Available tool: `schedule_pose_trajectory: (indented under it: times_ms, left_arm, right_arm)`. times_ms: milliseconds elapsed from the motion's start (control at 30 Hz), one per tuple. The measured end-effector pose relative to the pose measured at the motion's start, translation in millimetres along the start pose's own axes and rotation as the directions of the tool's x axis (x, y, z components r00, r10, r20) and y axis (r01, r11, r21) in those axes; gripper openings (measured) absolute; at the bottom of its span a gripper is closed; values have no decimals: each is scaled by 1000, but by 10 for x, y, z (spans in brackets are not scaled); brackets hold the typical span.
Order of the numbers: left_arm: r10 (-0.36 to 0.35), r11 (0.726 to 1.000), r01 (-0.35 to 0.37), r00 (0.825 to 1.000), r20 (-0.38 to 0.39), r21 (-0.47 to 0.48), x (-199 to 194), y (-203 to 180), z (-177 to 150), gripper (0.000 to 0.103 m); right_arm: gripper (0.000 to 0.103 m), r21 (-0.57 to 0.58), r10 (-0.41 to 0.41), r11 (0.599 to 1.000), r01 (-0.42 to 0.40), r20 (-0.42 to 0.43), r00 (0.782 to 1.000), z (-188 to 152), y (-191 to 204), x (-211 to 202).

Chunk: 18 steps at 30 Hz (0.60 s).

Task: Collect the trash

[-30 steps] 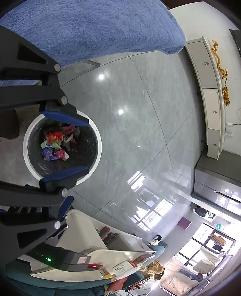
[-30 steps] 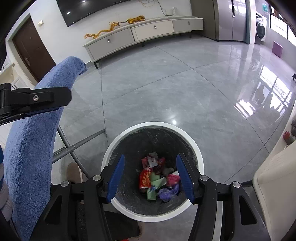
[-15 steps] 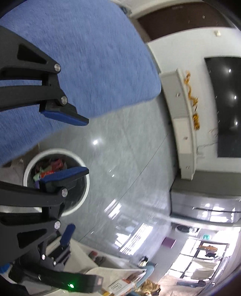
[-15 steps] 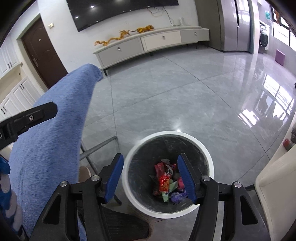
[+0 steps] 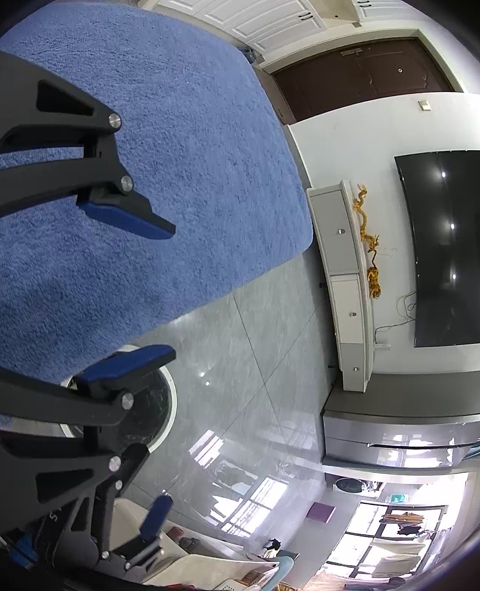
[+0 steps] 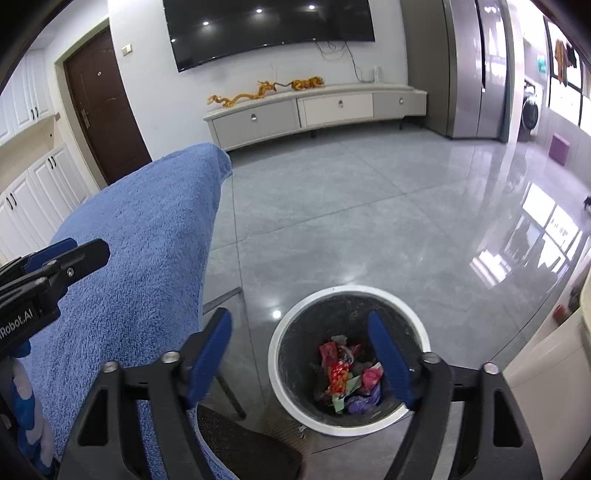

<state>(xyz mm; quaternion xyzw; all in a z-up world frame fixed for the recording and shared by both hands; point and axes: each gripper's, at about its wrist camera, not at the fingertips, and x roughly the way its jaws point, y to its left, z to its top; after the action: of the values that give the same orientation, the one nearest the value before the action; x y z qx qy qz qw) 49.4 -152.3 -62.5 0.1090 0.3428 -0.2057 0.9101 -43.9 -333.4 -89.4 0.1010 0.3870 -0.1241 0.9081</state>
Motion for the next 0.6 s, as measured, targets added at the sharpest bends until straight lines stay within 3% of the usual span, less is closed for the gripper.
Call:
schedule_pose_trajectory:
  times_ms: [300,600]
  left_arm:
    - [56,998,-56,998,16,-18,-81,154,-72,58]
    - [88,996,-88,996,-19,-27,-70,223,-131,58]
  right_arm:
    - [91,-33,-43,998,45,43,998,37,157,-80]
    - [95,-27,-54,998,55,16,998,-7,182,29]
